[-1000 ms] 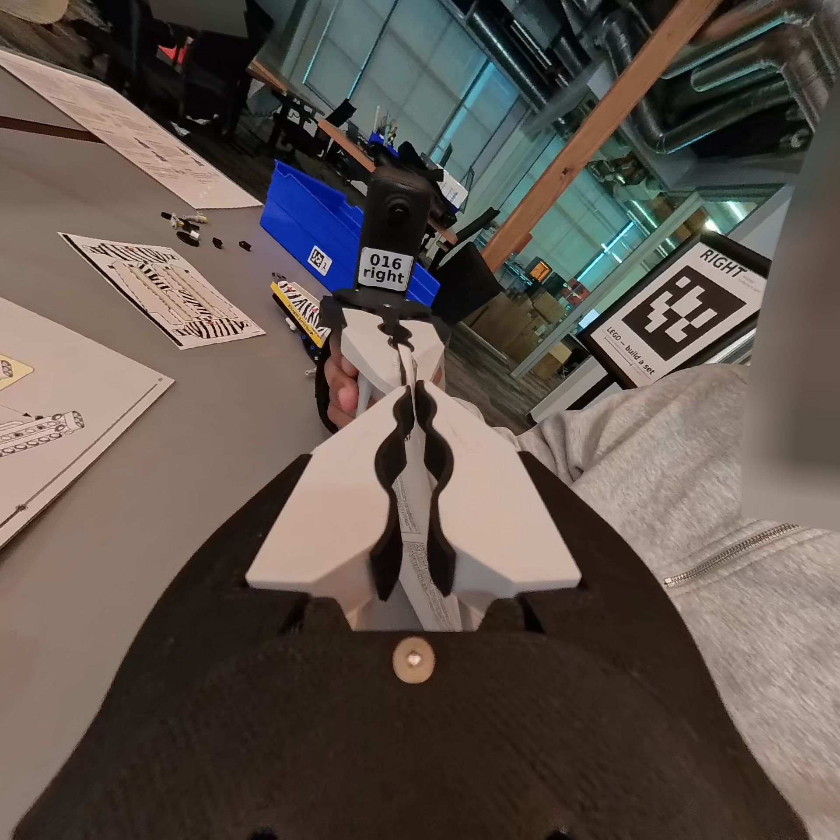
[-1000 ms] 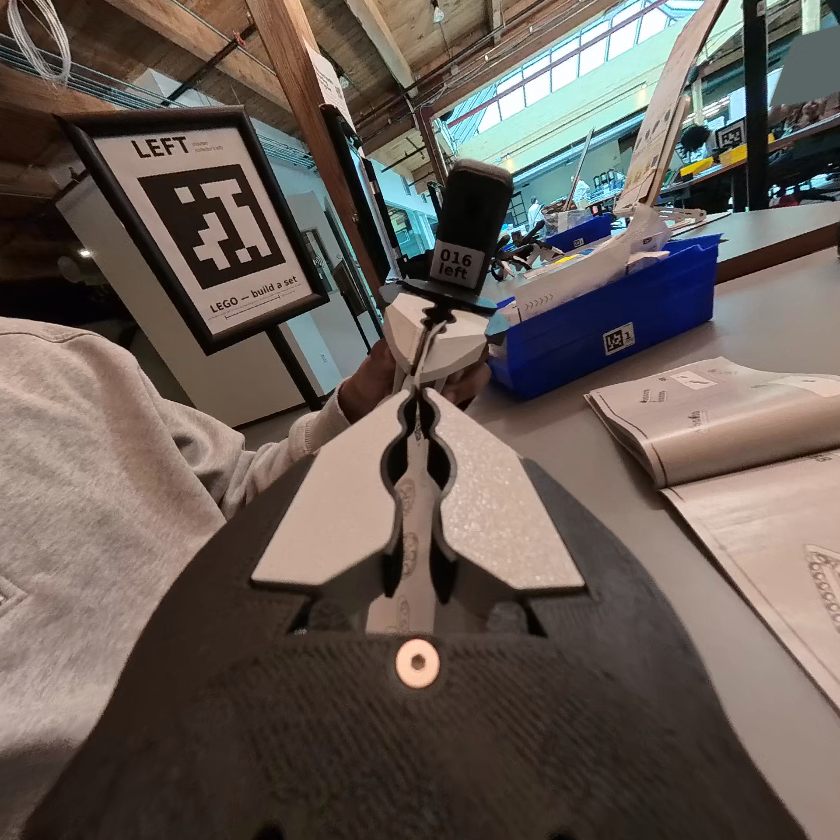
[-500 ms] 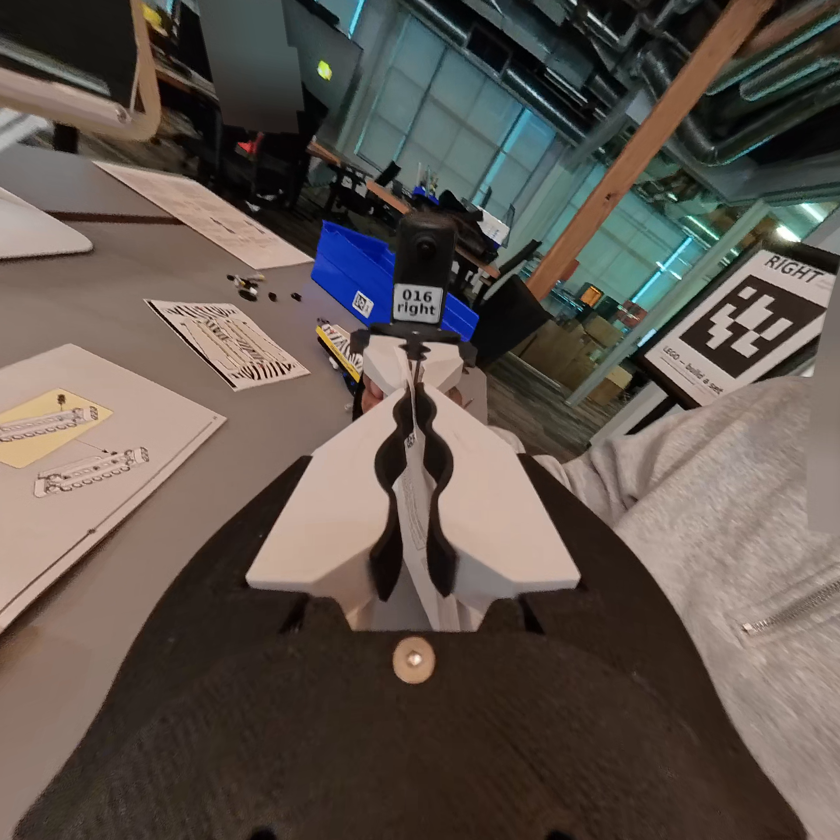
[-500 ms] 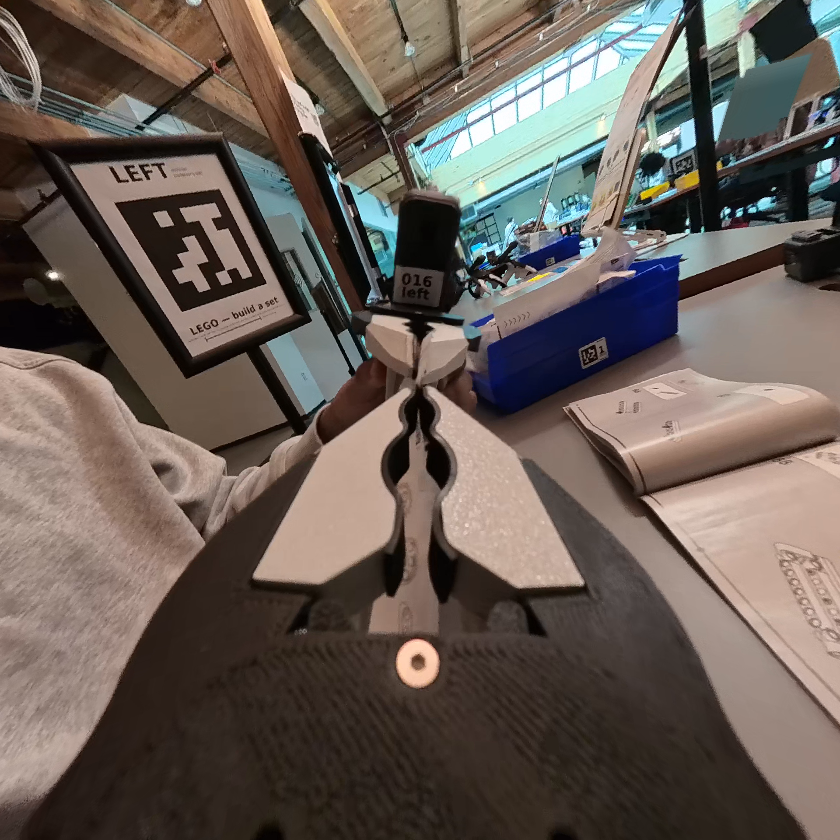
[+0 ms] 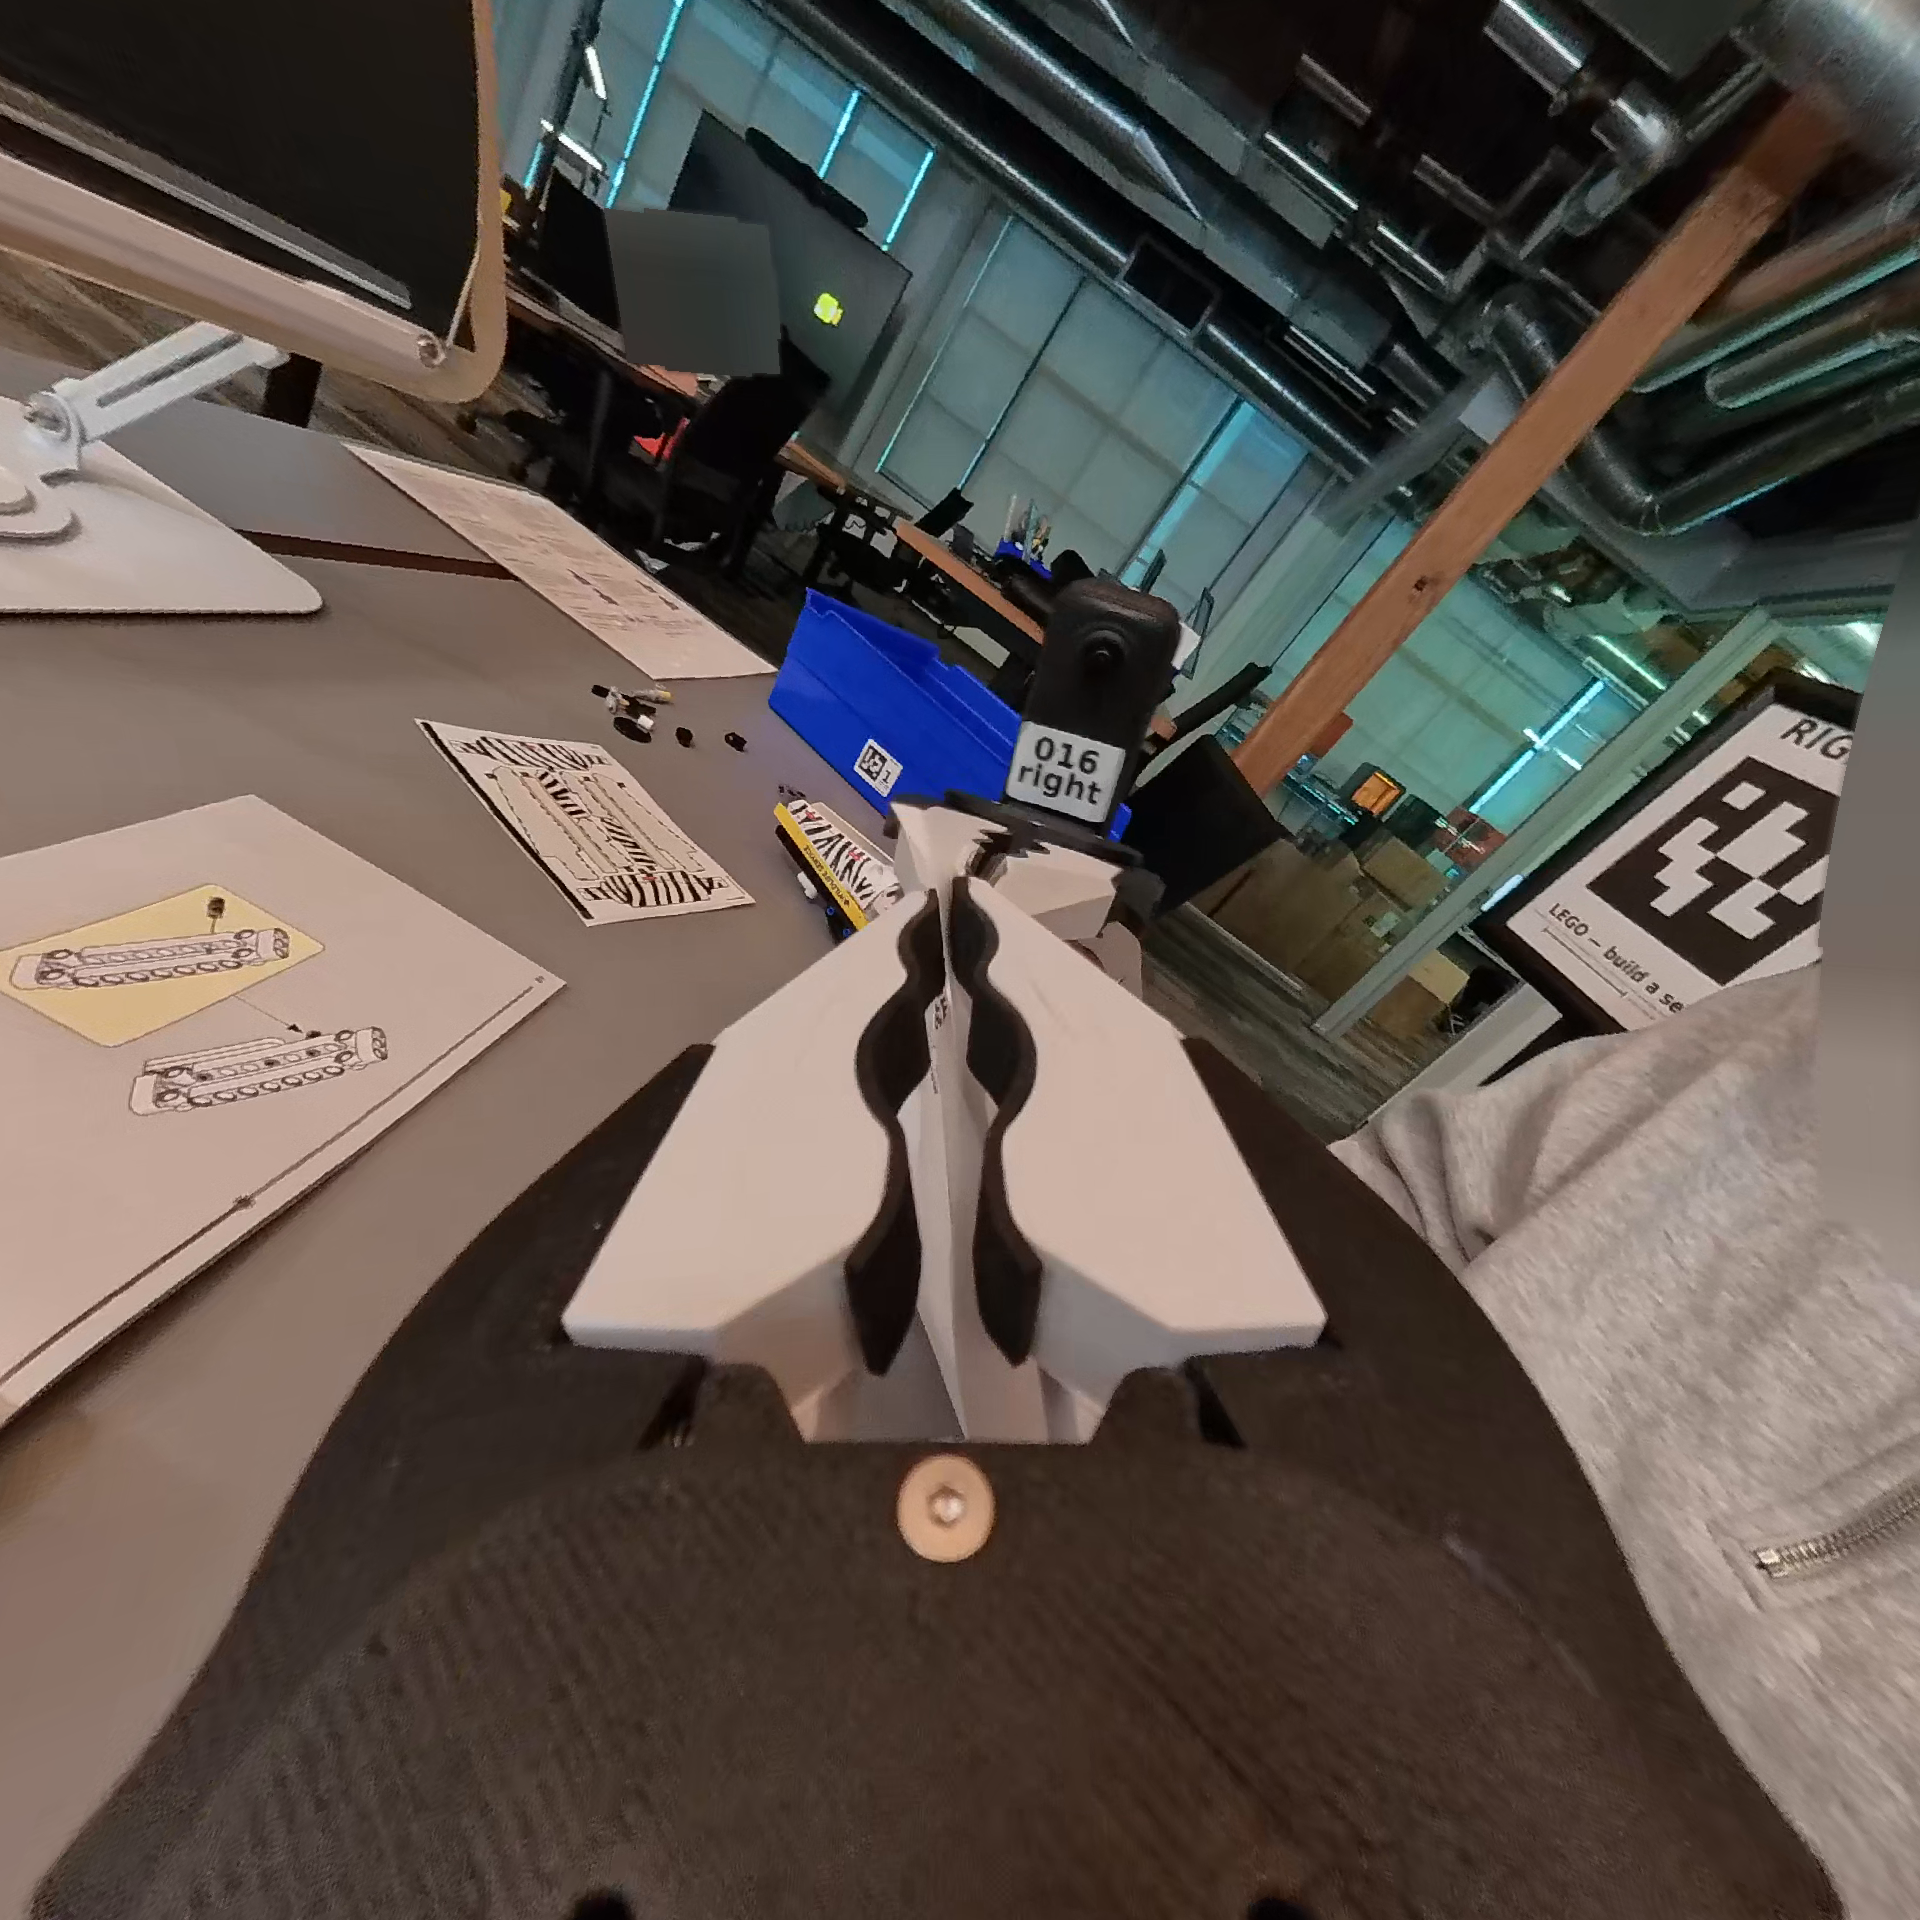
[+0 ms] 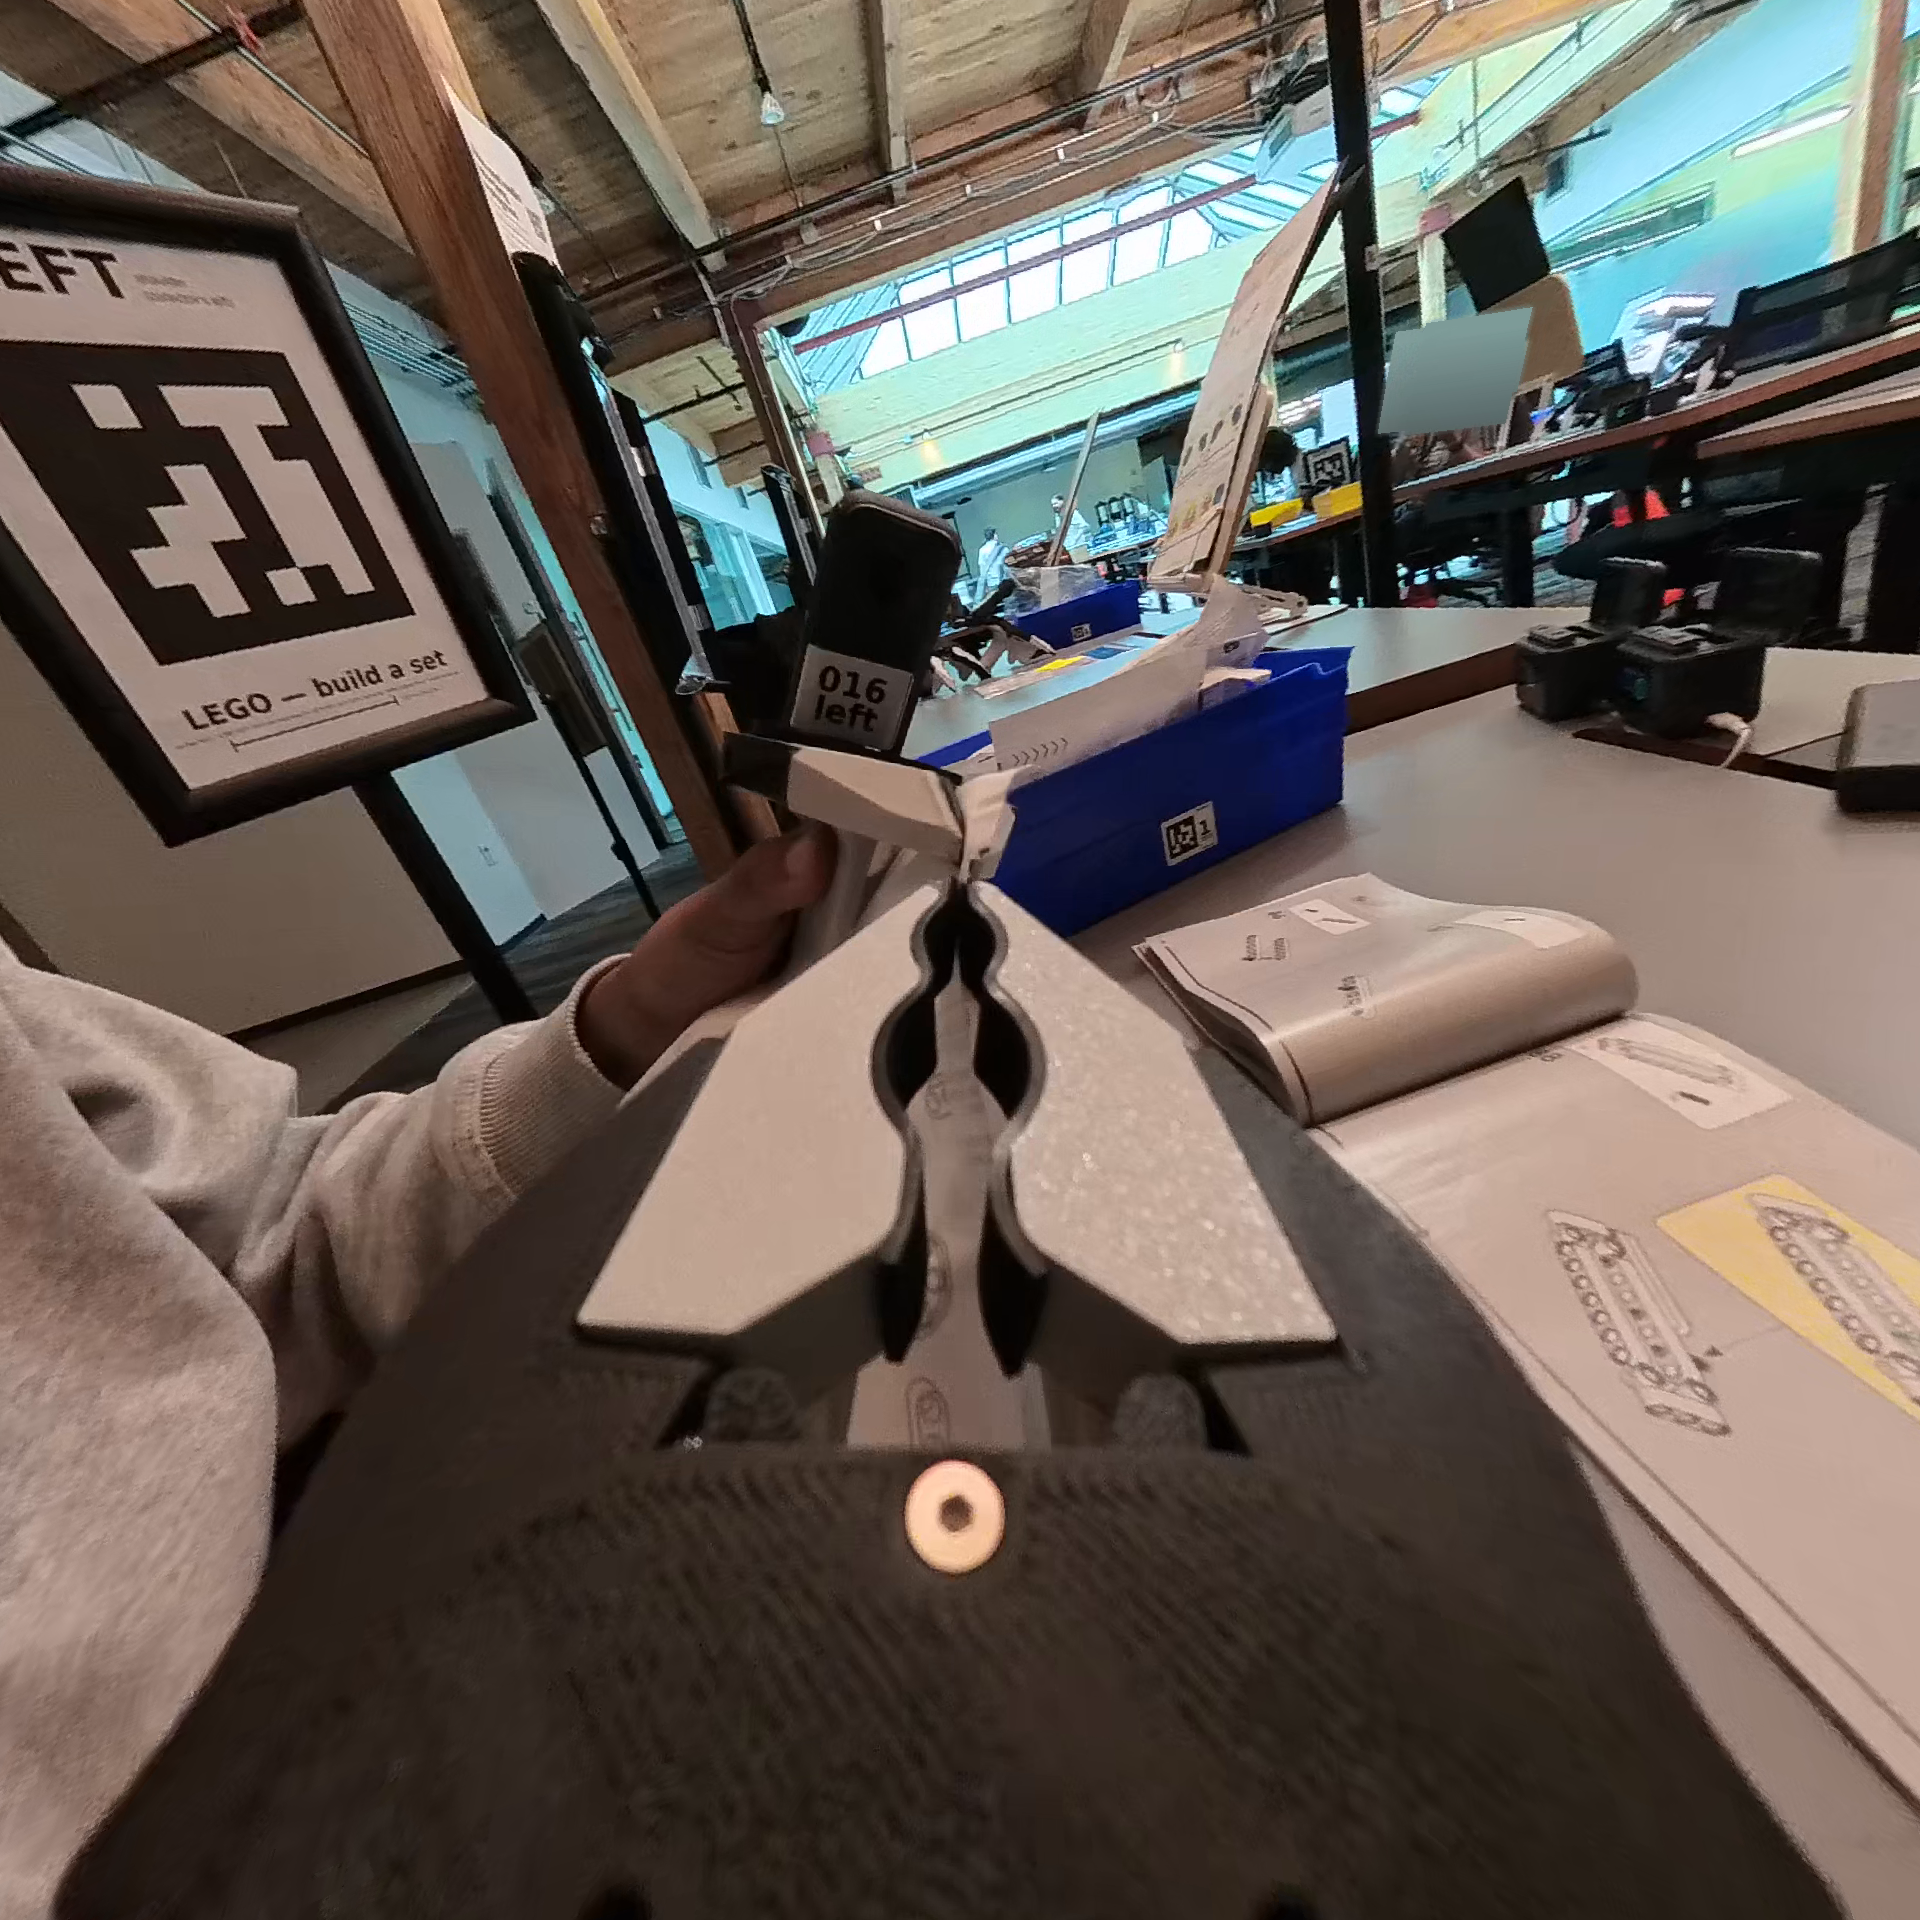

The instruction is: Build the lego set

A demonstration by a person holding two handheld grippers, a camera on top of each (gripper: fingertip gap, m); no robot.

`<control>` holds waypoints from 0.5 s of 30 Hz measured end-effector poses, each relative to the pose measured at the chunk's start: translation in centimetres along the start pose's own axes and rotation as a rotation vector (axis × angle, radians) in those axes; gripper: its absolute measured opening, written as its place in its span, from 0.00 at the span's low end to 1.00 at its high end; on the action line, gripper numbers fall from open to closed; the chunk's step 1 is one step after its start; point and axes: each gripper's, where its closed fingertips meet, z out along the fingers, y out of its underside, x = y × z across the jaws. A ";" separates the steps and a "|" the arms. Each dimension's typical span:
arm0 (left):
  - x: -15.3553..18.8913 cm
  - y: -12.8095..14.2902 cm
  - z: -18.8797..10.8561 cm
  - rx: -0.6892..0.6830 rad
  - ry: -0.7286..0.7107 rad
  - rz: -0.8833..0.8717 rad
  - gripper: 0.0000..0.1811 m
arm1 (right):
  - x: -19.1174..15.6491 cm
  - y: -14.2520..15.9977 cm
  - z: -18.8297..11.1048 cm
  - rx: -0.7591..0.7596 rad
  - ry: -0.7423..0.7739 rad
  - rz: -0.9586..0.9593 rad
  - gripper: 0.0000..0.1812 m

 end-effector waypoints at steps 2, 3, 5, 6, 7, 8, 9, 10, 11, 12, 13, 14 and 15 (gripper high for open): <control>0.4 0.2 -0.1 -0.032 0.040 0.020 0.00 | -0.3 0.0 0.0 0.010 -0.042 0.045 0.00; 0.3 0.3 -0.2 -0.041 0.030 0.043 0.00 | -0.3 0.1 0.0 0.012 -0.053 0.066 0.00; 0.5 0.4 -0.3 -0.042 0.025 0.061 0.00 | -0.3 0.1 0.0 0.020 -0.068 0.065 0.00; 0.8 0.3 -0.3 -0.032 0.041 0.048 0.00 | -0.3 -0.1 -0.2 0.030 -0.073 0.056 0.00; 0.9 0.1 -0.3 -0.019 0.057 0.034 0.00 | -0.1 -0.4 -0.4 0.049 -0.068 0.046 0.00; 1.0 0.0 -0.4 -0.008 0.064 0.025 0.00 | 0.0 -0.7 -0.7 0.070 -0.066 0.042 0.00; 0.9 -0.1 -0.5 0.001 0.063 0.022 0.00 | 0.2 -0.8 -0.9 0.081 -0.063 0.050 0.00; 0.8 -0.2 -0.6 0.008 0.065 0.018 0.00 | 0.3 -0.8 -0.9 0.080 -0.066 0.065 0.00; 0.9 -0.2 -0.7 0.010 0.071 0.011 0.00 | 0.4 -0.7 -0.9 0.073 -0.068 0.072 0.00; 0.9 -0.2 -0.8 0.012 0.077 0.006 0.00 | 0.4 -0.7 -0.9 0.070 -0.067 0.062 0.01; 0.9 -0.2 -0.8 0.014 0.079 0.005 0.00 | 0.5 -0.7 -0.8 0.074 -0.053 0.034 0.03; 0.9 -0.3 -0.9 0.015 0.075 0.006 0.00 | 0.8 -1.0 -0.9 0.089 -0.017 -0.008 0.07; 0.8 -0.3 -1.0 0.016 0.071 0.006 0.00 | 1.5 -1.6 -1.2 0.118 0.050 -0.058 0.14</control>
